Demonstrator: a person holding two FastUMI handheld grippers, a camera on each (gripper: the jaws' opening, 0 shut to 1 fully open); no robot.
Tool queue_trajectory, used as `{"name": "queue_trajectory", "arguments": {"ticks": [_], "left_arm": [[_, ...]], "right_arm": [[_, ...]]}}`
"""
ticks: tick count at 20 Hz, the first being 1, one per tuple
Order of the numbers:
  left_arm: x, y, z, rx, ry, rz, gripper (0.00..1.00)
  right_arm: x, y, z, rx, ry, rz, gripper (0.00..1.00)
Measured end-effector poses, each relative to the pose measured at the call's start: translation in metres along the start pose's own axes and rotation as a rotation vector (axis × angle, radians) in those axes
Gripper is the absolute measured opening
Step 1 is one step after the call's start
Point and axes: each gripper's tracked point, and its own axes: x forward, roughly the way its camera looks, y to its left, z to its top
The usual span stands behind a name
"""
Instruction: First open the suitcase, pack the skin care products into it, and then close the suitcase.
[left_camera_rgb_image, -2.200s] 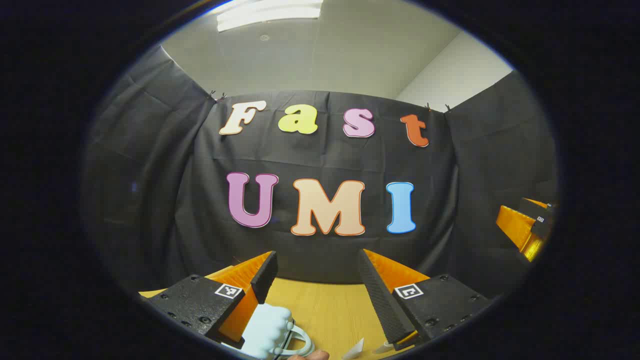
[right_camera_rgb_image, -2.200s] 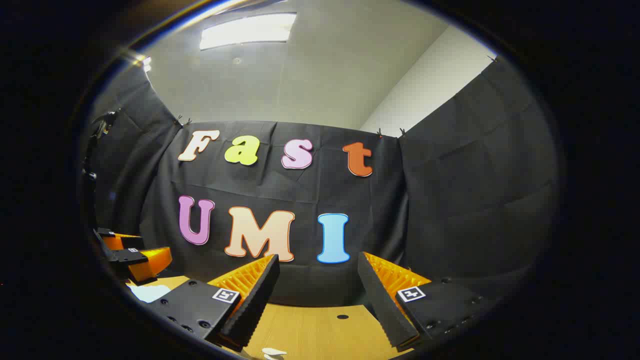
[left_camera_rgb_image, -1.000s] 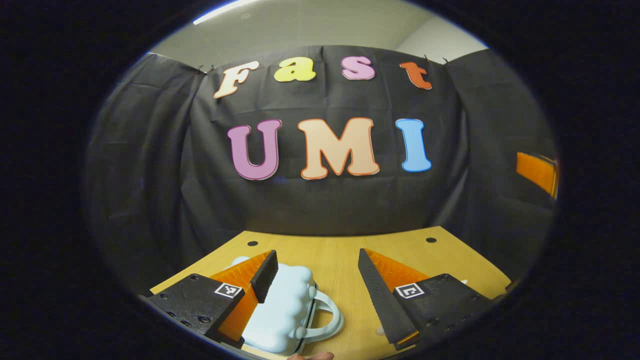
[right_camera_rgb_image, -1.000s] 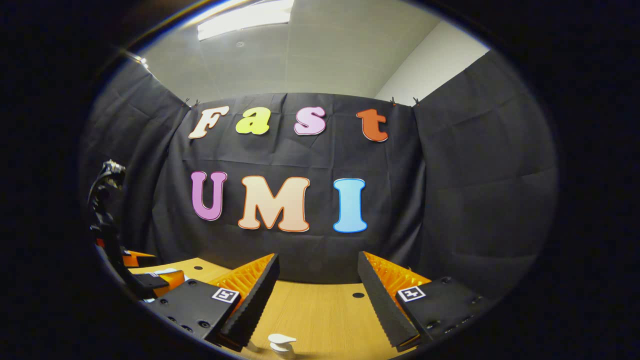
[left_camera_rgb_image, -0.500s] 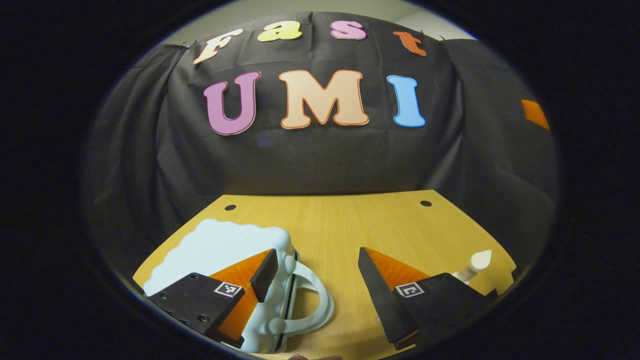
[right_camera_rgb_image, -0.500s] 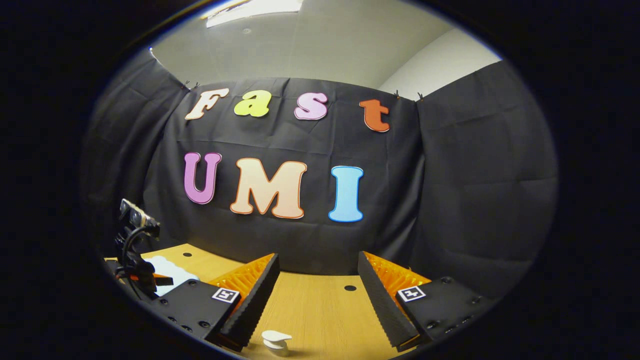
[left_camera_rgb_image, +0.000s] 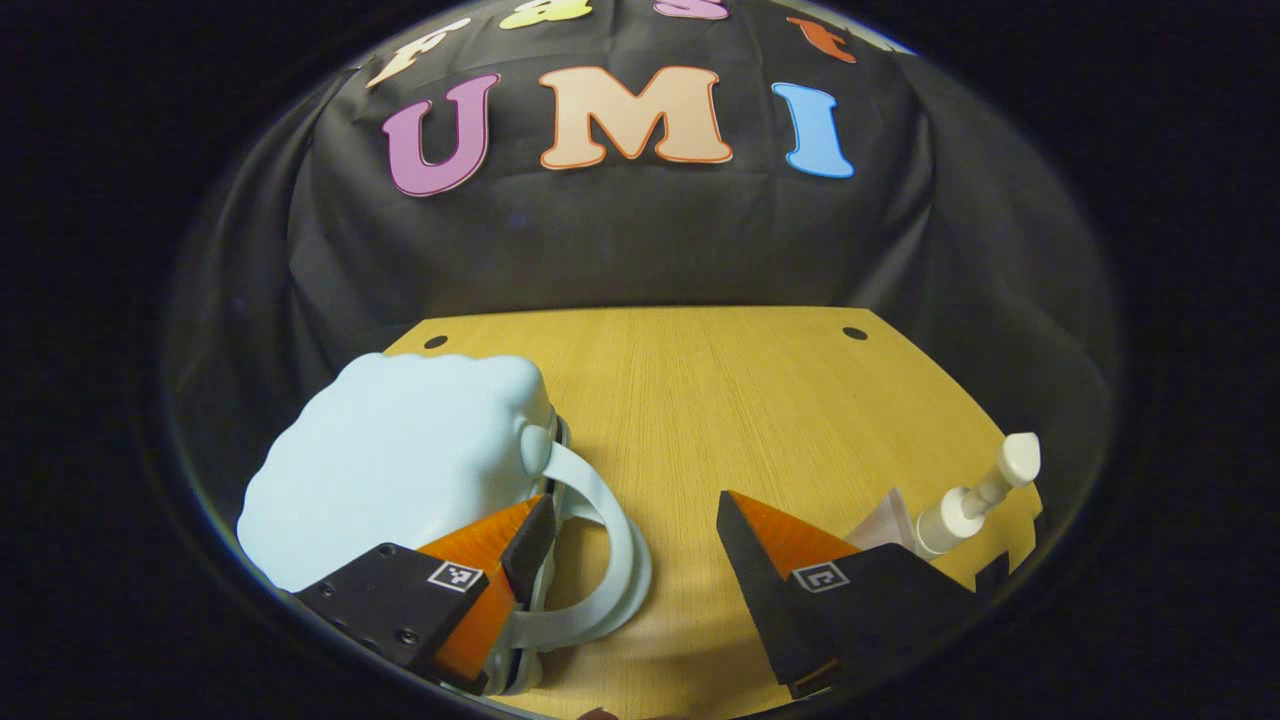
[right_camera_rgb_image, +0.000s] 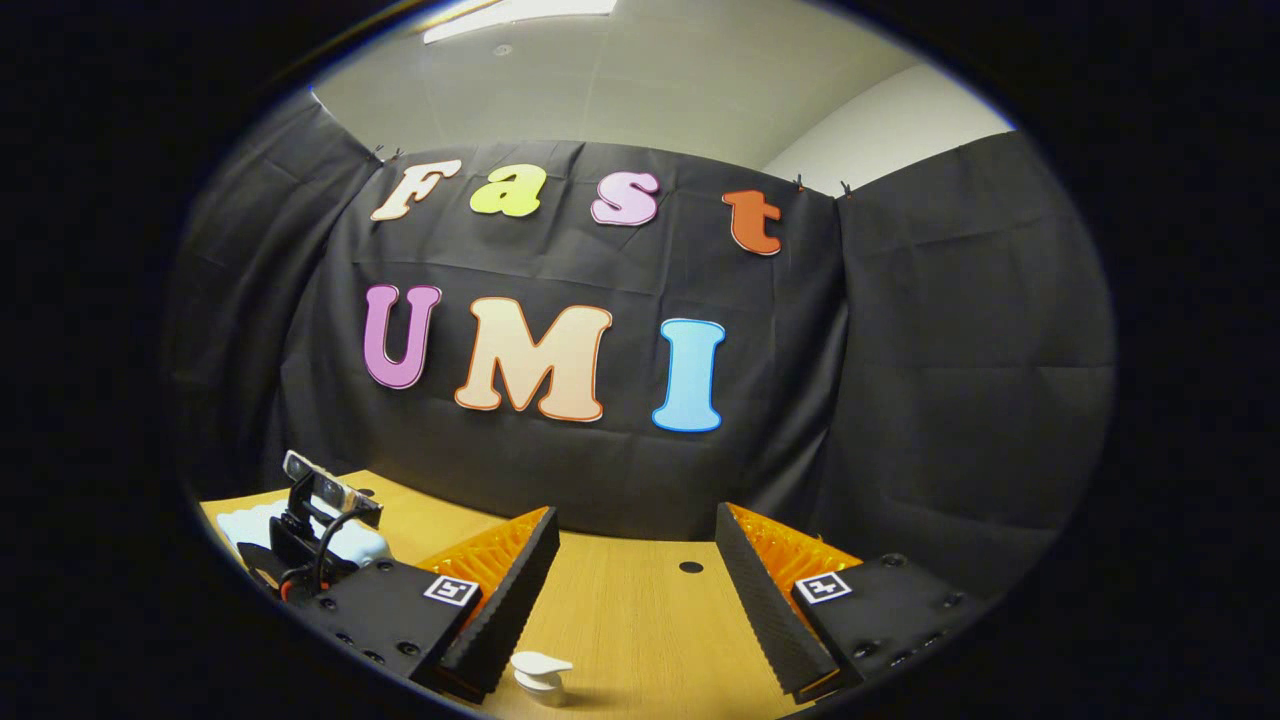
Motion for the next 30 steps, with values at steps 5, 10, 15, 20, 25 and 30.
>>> {"name": "queue_trajectory", "arguments": {"ticks": [5,10,15,20,25,30], "left_arm": [[0.015,-0.002,-0.016,-0.040,0.075,-0.002,0.91],[0.024,0.001,-0.022,-0.092,0.128,-0.034,0.75],[0.023,0.011,-0.027,-0.139,0.187,-0.052,0.11],[0.015,0.005,-0.012,-0.114,0.164,-0.051,0.00],[-0.002,0.009,0.009,-0.124,0.133,-0.067,0.00],[-0.018,0.022,0.037,-0.119,0.096,-0.090,0.00]], "right_arm": [[0.002,-0.003,-0.005,-0.013,0.017,-0.013,0.99],[0.003,-0.002,-0.004,-0.025,0.012,-0.021,0.99],[0.001,0.002,-0.002,-0.033,0.001,-0.023,0.99],[-0.002,0.003,0.008,-0.013,-0.029,-0.030,0.99],[-0.008,0.009,0.012,0.005,-0.045,-0.017,1.00],[-0.011,0.017,0.016,0.028,-0.059,0.007,0.99]]}}
